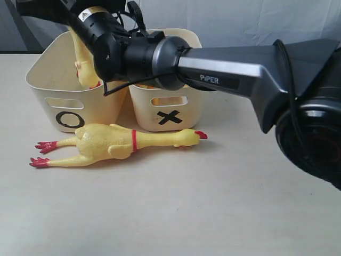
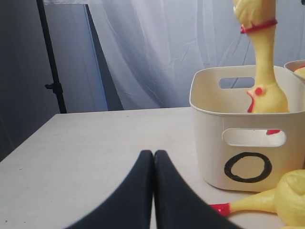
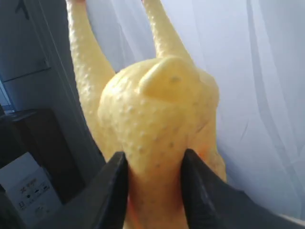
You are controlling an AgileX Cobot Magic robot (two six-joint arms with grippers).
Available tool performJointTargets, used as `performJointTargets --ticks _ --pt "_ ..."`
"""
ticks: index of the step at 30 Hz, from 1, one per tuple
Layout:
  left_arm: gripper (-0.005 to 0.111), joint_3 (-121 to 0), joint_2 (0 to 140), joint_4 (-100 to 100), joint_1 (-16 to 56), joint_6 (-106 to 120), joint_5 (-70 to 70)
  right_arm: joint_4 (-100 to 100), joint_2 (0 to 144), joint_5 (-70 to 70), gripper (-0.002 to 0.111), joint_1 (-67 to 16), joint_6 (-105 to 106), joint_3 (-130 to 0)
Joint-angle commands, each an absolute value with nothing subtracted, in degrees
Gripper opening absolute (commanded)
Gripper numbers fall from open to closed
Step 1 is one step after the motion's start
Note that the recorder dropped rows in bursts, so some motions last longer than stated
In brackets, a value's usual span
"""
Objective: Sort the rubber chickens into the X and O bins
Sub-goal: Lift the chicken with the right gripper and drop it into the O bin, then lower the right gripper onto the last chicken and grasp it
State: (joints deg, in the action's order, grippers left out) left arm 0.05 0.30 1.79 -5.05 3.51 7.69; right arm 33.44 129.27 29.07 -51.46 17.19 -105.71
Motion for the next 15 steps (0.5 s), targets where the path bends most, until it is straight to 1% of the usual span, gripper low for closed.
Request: performJointTargets --ticks 1,2,3,4,5,8,12,14,15 --pt "0.000 0.0 0.0 1.6 -4.6 3.3 7.6 35.6 129.3 29.6 0.061 -51.1 15.2 -106.0" --pt "0.000 0.0 0.0 1.6 -4.6 3.3 7.6 35.6 129.1 28.7 0.073 -51.1 15.2 -106.0" --pt "0.000 0.0 0.0 1.6 -4.6 3.3 7.6 35.2 128.0 26.3 0.082 -51.1 16.3 -106.0" --pt "0.000 0.0 0.0 1.6 -4.6 3.3 7.6 34.2 127.1 24.1 0.080 -51.1 18.0 -106.0" --pt "0.000 0.0 0.0 1.6 -4.6 3.3 7.6 33.3 126.2 21.8 0.078 -51.3 19.5 -106.0" --pt "0.000 0.0 0.0 1.6 -4.6 3.3 7.6 29.3 122.1 9.6 0.064 -51.4 26.8 -106.0" --pt "0.000 0.0 0.0 1.6 -4.6 3.3 7.6 17.1 116.6 -18.1 0.045 -51.4 36.4 -106.0" --pt "0.000 0.0 0.0 1.6 -4.6 3.3 7.6 12.7 115.1 -31.7 0.040 -51.4 37.7 -106.0" --pt "0.000 0.0 0.0 1.6 -4.6 3.3 7.6 11.4 114.8 -36.6 0.040 -51.4 37.7 -106.0"
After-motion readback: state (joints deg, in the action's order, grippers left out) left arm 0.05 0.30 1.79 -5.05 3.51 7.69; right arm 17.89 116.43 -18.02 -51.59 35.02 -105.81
